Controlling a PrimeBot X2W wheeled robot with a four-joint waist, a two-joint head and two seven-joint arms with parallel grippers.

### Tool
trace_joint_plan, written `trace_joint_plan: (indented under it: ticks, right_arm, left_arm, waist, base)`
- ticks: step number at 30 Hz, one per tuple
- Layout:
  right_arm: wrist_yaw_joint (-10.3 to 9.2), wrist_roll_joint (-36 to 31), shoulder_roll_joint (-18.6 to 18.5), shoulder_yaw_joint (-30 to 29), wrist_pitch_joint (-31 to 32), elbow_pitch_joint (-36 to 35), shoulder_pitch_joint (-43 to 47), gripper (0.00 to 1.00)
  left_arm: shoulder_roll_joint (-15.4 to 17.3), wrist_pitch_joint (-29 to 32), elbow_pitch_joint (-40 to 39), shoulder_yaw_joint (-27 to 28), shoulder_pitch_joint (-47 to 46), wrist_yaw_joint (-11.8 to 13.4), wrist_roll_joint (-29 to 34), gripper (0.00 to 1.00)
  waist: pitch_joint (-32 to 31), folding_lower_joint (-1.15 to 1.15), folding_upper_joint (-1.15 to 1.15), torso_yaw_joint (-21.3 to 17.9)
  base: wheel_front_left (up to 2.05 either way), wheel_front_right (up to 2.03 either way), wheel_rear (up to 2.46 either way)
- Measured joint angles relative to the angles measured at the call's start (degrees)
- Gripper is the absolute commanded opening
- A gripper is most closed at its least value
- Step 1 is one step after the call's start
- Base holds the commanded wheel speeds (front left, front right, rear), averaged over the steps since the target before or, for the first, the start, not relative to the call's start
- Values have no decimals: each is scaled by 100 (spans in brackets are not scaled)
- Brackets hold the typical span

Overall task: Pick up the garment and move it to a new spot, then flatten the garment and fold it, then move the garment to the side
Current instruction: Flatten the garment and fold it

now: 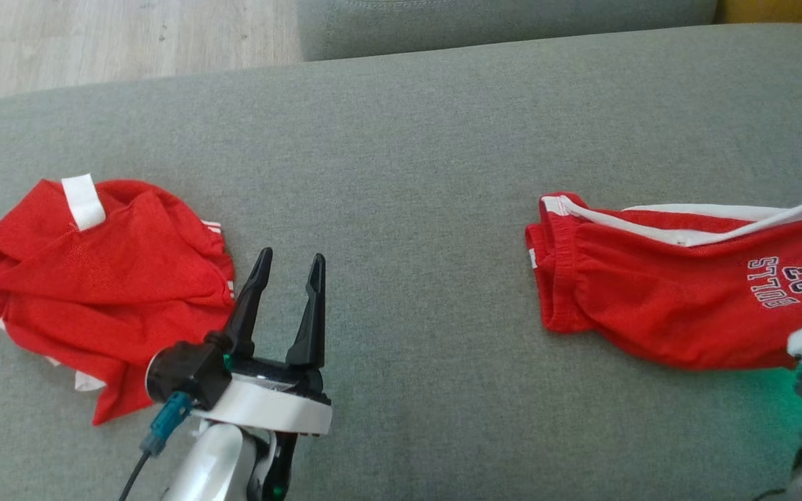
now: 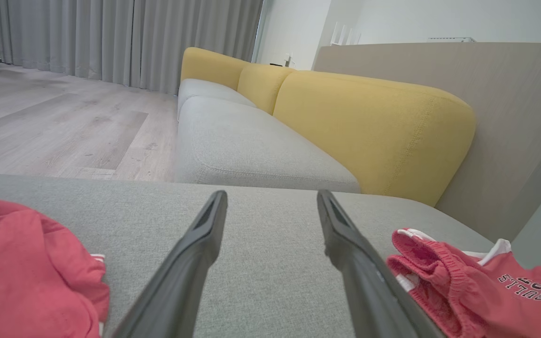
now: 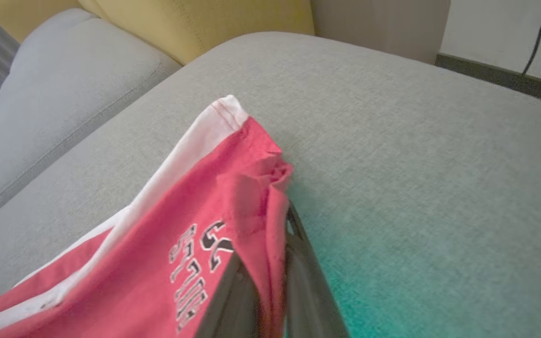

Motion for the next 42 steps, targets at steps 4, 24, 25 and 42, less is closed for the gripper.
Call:
trace_joint_plan:
  ticks: [4,24,25,42]
  right_arm:
    - [1,221,4,367,-286,20,-3,0]
    - [0,2313,-3,3727,-1072,-1216,737,0]
    - [0,2394,-3,3864,-1091,-1304,793,0]
    - [0,2910,-594,6161,-1201,-1345,1022,0]
  left_arm:
    - [0,0,2,4,2,-3,47,100]
    - [1,0,334,5,257,-33,46,100]
    - [1,0,347,10,273,-33,46,100]
    - [3,0,452,9,359,-32,46,100]
  waist:
    - [28,0,0,-17]
    - [-478,0,0,191]
    - [-504,0,0,210]
    - [-484,1,0,433]
  base:
    - [0,0,0]
    - [0,0,0]
    - [0,0,0]
    - [0,0,0]
